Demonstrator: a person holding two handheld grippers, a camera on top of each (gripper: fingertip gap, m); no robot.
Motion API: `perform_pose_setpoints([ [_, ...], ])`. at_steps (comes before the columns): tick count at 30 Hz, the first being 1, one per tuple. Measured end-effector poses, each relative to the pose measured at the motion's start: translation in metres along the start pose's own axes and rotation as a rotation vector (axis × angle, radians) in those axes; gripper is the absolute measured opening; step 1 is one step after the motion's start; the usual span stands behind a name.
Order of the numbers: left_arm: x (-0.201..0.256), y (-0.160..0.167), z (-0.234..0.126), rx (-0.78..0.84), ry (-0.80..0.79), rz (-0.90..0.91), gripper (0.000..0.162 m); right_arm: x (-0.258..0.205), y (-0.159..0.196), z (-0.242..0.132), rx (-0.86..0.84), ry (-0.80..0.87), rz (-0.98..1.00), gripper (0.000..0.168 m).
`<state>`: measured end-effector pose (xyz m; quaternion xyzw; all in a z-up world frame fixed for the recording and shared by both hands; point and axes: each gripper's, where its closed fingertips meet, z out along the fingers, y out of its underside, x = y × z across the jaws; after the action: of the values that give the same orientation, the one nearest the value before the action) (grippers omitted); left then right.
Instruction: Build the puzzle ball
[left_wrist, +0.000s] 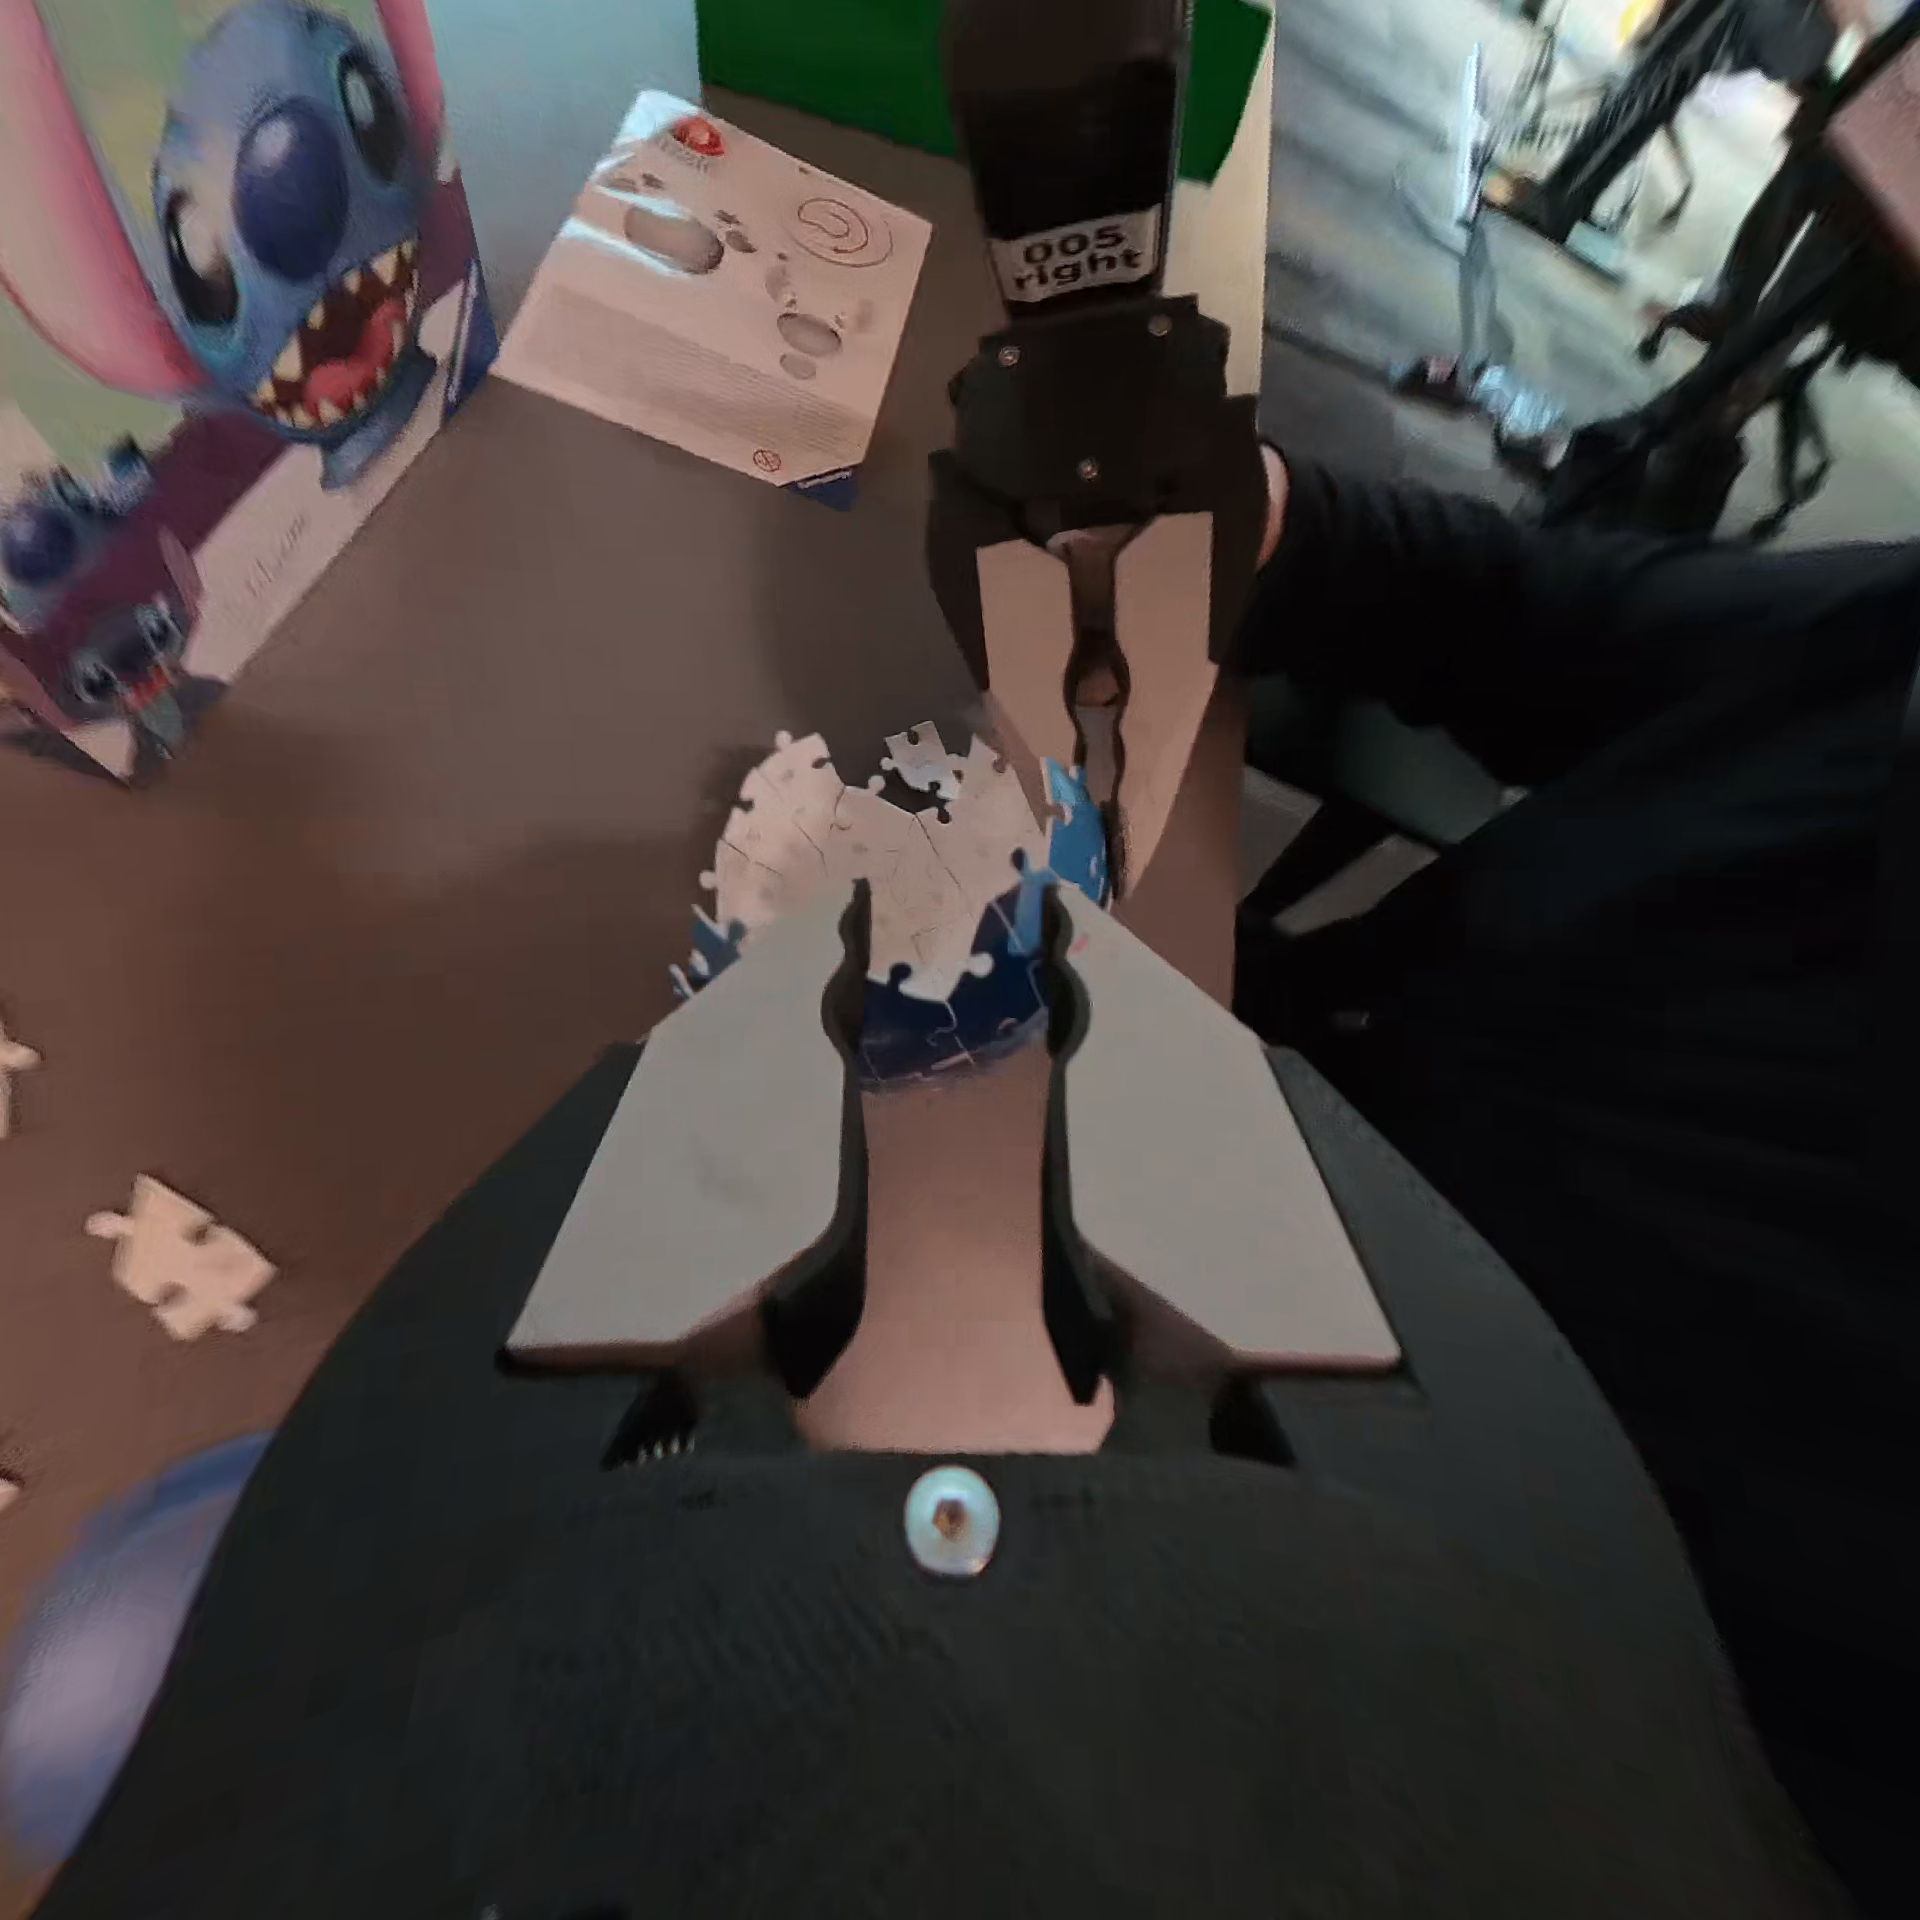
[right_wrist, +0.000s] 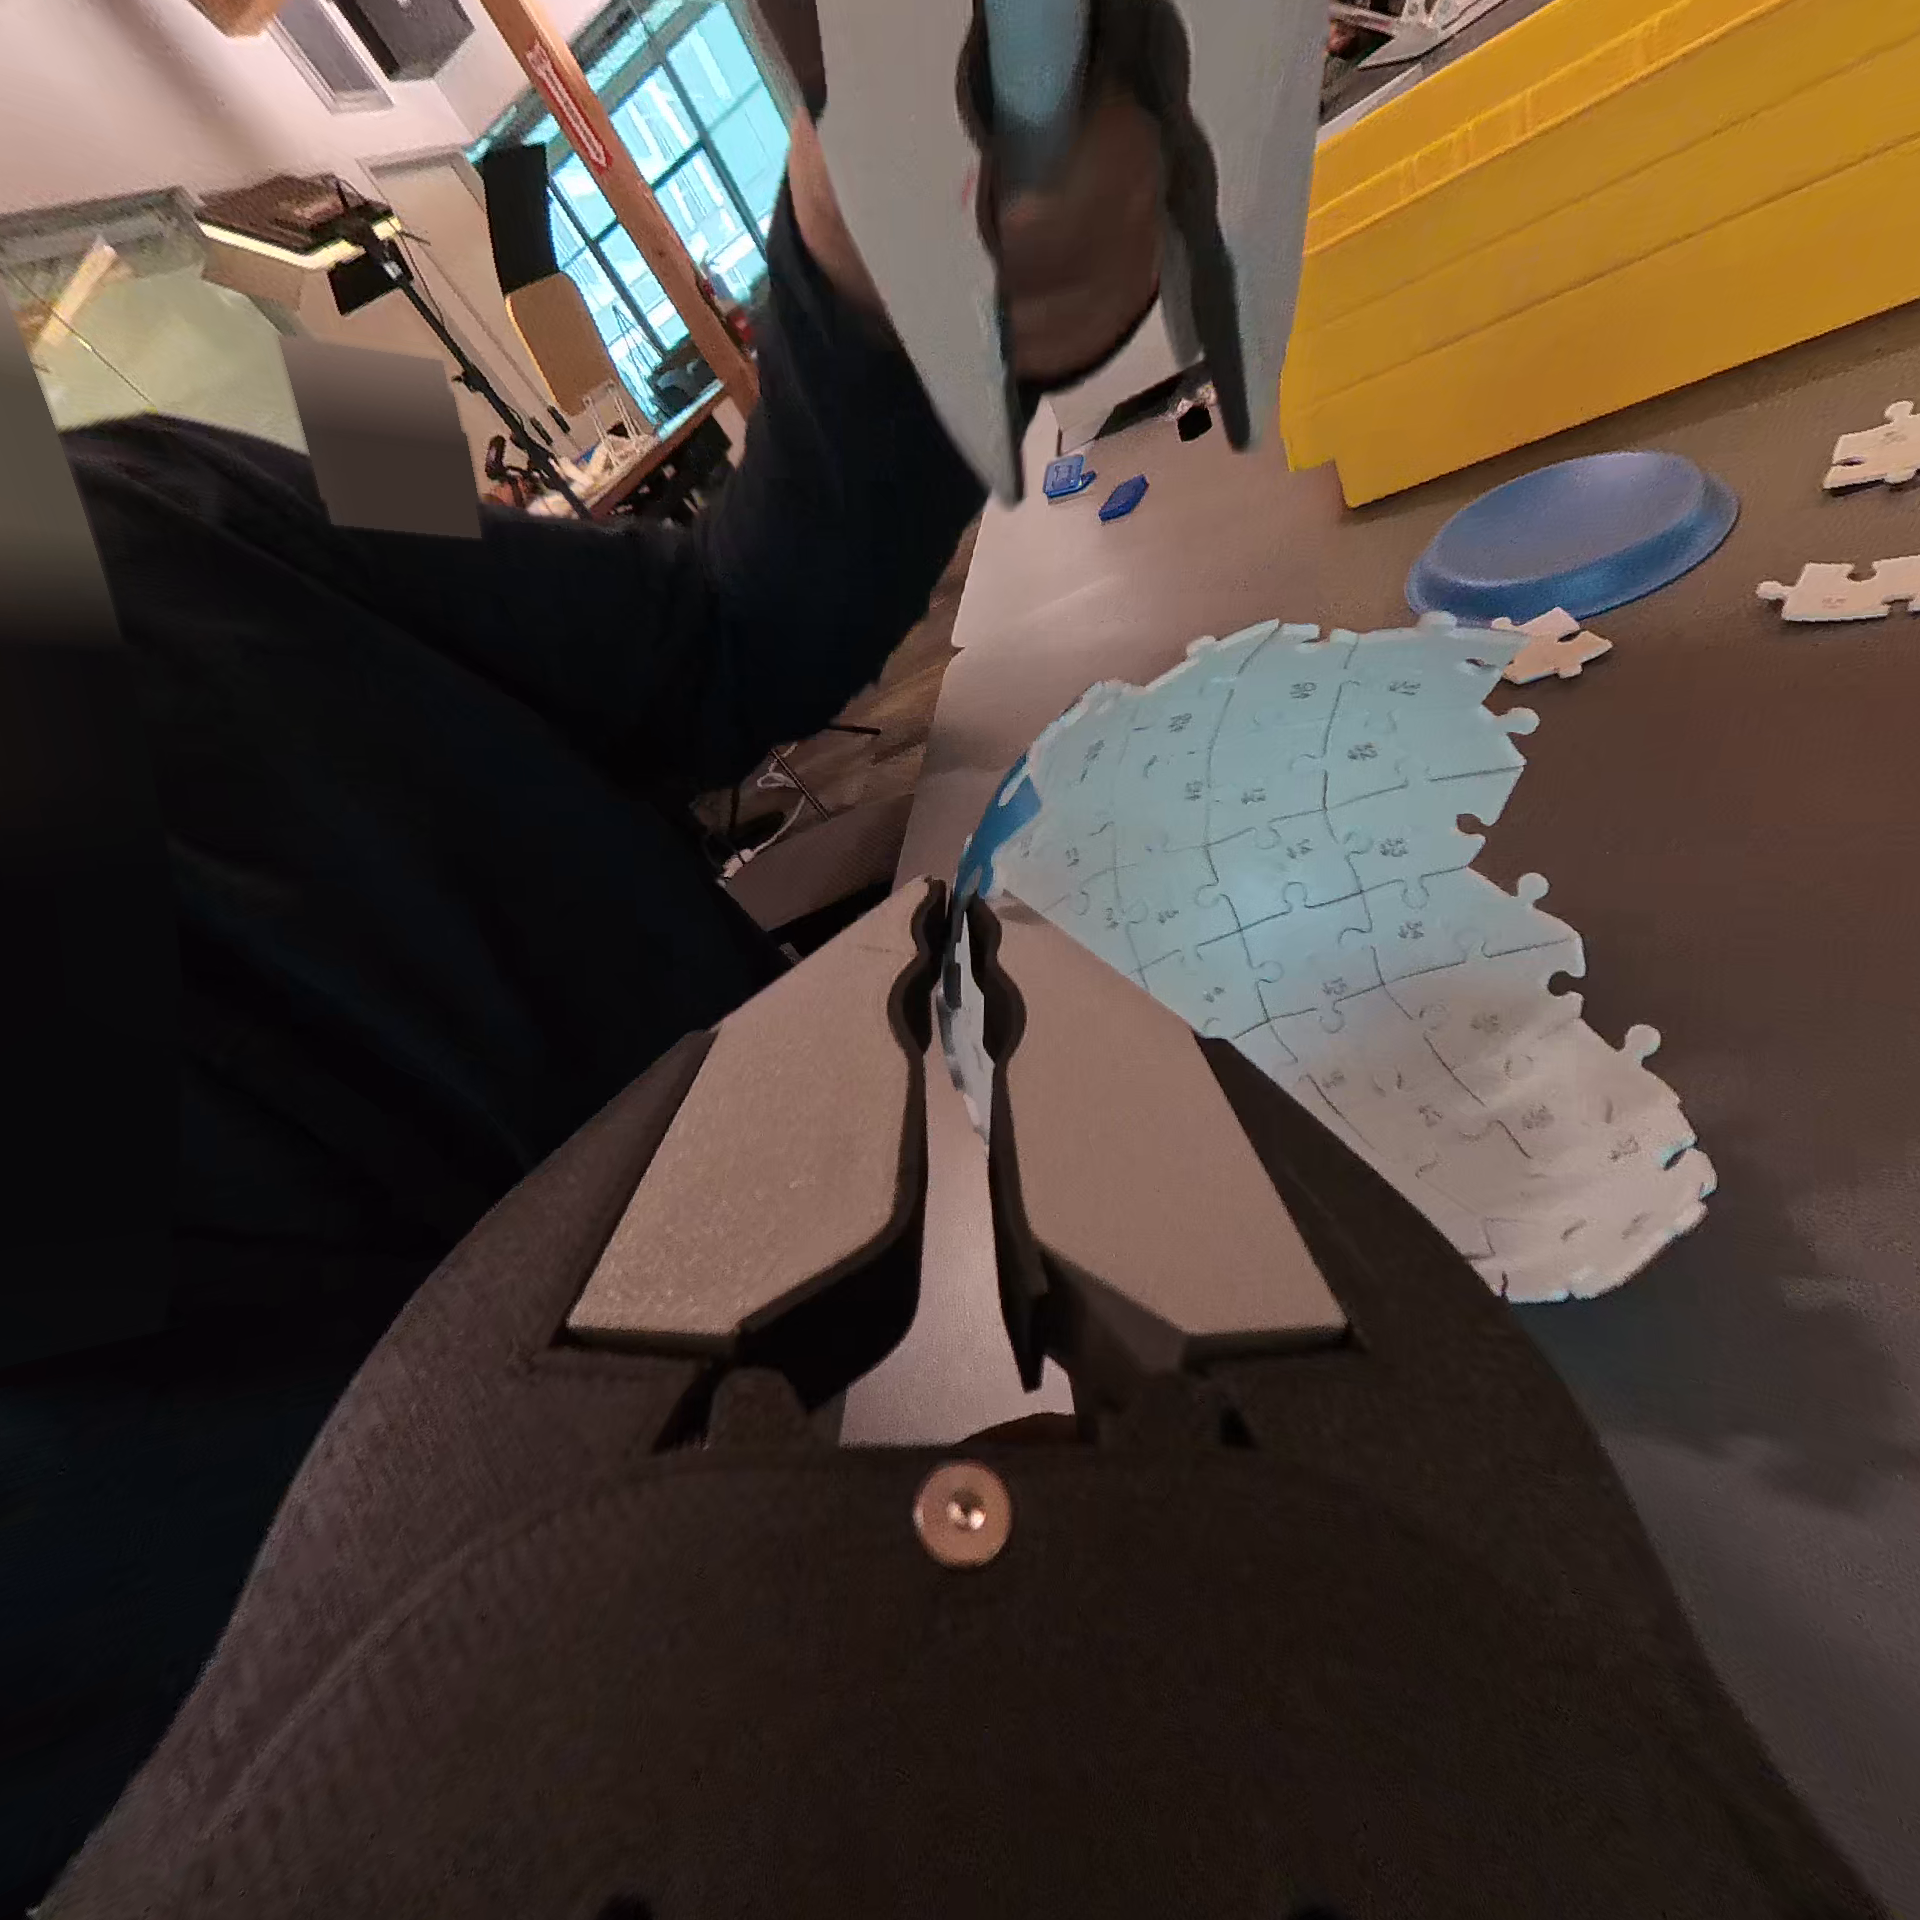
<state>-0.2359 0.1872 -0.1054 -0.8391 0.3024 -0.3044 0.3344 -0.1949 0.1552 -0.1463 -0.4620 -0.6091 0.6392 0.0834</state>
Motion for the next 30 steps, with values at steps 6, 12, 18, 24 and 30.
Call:
perform_pose_setpoints([
  [6, -0.006, 0.032, 0.002, 0.223, 0.024, -0.176, 0.046, 0.007, -0.007, -0.009, 0.078, -0.041, 0.064, 0.0],
  [12, -0.027, 0.055, 0.012, 0.212, -0.163, -0.01, 0.073, 0.008, -0.009, -0.013, 0.106, -0.068, 0.092, 0.0],
  [18, -0.014, 0.033, -0.006, 0.15, -0.124, 0.299, 0.074, 0.01, -0.012, -0.015, 0.127, -0.08, 0.112, 0.0],
  [24, -0.013, 0.026, -0.005, -0.036, -0.189, 0.632, 0.073, 0.011, -0.014, -0.018, 0.151, -0.105, 0.144, 0.0],
  [30, -0.012, 0.024, 0.017, -0.19, -0.069, 0.731, 0.069, 0.012, -0.015, -0.018, 0.16, -0.12, 0.157, 0.0],
])
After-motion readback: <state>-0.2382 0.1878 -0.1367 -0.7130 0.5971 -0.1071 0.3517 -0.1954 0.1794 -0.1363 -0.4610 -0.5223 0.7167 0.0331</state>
